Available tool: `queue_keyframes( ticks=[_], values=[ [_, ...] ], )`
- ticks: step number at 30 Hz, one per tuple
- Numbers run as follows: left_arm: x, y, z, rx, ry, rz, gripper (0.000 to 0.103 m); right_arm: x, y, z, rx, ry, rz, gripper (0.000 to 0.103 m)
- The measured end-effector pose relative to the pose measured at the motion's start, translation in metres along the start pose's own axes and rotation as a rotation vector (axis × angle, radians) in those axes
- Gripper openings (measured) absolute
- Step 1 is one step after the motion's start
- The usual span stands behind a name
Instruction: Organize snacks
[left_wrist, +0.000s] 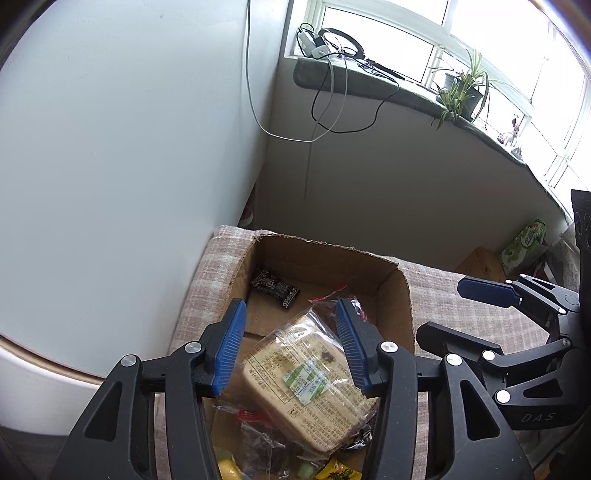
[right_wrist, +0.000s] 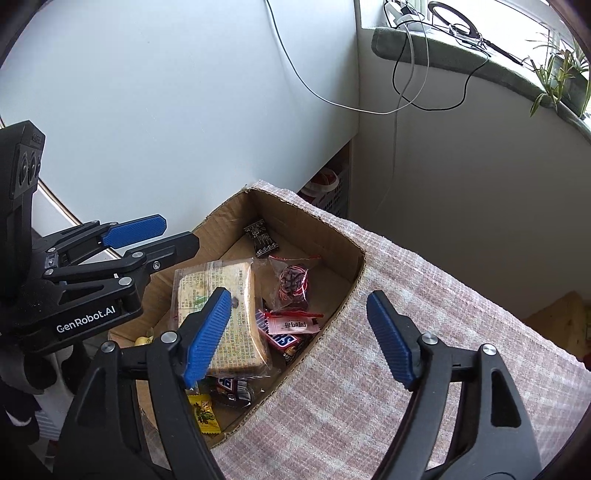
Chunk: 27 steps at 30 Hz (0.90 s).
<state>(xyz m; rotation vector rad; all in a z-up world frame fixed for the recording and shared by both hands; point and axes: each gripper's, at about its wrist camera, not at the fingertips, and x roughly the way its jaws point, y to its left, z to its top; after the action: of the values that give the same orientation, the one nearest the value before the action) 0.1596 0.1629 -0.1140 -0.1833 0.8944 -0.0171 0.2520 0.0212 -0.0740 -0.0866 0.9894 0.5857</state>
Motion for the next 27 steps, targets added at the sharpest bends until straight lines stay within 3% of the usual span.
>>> queue_keyframes(
  ticks=[7, 10, 13, 25, 27],
  values=[
    [-0.025, -0.005, -0.012, -0.004, -0.03, 0.005, 0.052, -0.024, 0.006, -0.007, 0.01, -0.015, -0.011, 0.082],
    [-0.036, -0.009, -0.017, -0.008, -0.045, 0.021, 0.058, -0.035, 0.006, -0.013, 0.024, -0.019, -0.004, 0.083],
    [-0.051, -0.009, -0.026, -0.035, -0.069, 0.032, 0.058, -0.047, 0.004, -0.022, 0.047, -0.033, -0.003, 0.083],
    [-0.095, -0.012, -0.062, -0.087, -0.092, 0.093, 0.059, -0.091, 0.011, -0.052, 0.035, -0.075, -0.094, 0.083],
    [-0.104, -0.014, -0.065, -0.092, -0.104, 0.102, 0.065, -0.098, 0.013, -0.055, 0.039, -0.078, -0.107, 0.083]
  ],
)
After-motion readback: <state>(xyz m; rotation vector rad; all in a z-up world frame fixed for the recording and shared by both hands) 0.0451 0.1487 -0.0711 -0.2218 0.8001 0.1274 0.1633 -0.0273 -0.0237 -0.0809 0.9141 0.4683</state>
